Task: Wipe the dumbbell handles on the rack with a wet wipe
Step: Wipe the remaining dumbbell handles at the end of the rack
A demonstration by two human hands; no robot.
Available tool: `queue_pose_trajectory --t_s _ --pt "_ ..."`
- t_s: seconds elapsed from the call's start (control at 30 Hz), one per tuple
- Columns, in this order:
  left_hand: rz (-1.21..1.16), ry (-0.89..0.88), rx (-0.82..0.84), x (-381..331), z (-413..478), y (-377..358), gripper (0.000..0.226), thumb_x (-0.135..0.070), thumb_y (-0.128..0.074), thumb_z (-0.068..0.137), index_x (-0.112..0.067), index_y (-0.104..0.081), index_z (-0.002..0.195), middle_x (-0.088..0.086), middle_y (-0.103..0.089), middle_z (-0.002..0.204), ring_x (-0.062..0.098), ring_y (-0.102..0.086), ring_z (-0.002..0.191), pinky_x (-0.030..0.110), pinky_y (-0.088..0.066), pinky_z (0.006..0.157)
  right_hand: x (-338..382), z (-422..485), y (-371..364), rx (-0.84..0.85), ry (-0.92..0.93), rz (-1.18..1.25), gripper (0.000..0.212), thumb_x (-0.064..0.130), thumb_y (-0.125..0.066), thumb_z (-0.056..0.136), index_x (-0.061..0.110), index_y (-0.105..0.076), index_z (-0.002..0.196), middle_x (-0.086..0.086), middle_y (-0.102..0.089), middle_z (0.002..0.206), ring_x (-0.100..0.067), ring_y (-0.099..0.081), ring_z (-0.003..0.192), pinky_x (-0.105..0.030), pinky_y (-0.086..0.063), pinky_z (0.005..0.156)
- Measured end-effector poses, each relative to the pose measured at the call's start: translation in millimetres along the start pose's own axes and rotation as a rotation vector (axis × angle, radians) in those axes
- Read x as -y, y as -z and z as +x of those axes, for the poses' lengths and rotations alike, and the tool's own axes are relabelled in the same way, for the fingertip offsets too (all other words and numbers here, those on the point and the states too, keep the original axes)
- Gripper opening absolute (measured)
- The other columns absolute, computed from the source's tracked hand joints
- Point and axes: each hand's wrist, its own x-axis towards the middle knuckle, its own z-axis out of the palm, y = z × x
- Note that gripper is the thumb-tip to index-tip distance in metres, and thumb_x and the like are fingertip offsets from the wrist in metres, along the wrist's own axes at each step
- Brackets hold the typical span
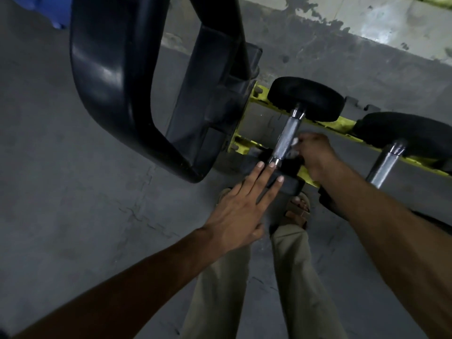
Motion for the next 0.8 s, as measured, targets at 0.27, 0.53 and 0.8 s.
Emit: queue_pose_trajectory --t_s 0.27,0.53,0.8 --pt "0.045 -0.025 0.006 2.2 -1.4 3.5 0.116 -0.051 -0.069 0.088 -0.01 0.006 0.167 0.023 0.019 0.171 0.037 0.015 0.16 0.043 -0.025 0.126 -12.5 5.3 -12.1 -0.008 -0.008 0.2 0.035 -0.008 -0.041 0.086 0.005 -0.073 0.095 -0.014 -0.068 0.093 -0.024 -0.055 0.072 -0.027 -0.046 0.062" --pt "0.03 -0.01 0.007 -0.4 -0.4 -1.2 0.118 -0.051 -0.07 0.089 -0.01 0.008 0.167 0.022 0.022 0.171 0.037 0.017 0.16 0.047 -0.023 0.128 -0.7 17.3 -18.8 -0.143 -0.007 0.396 0.022 0.008 -0.047 0.091 0.013 -0.069 0.095 -0.012 -0.062 0.089 -0.019 -0.049 0.063 -0.032 -0.045 0.063" --pt "0.036 -0.016 0.014 1.4 1.0 -3.2 0.117 -0.049 -0.069 0.089 -0.01 0.009 0.167 0.022 0.023 0.171 0.037 0.018 0.16 0.047 -0.022 0.128 14.6 21.5 -20.2 -0.295 0.045 0.45 0.033 0.0 -0.055 0.094 0.018 -0.055 0.066 -0.001 -0.053 0.058 -0.016 -0.049 0.053 -0.033 -0.046 0.063"
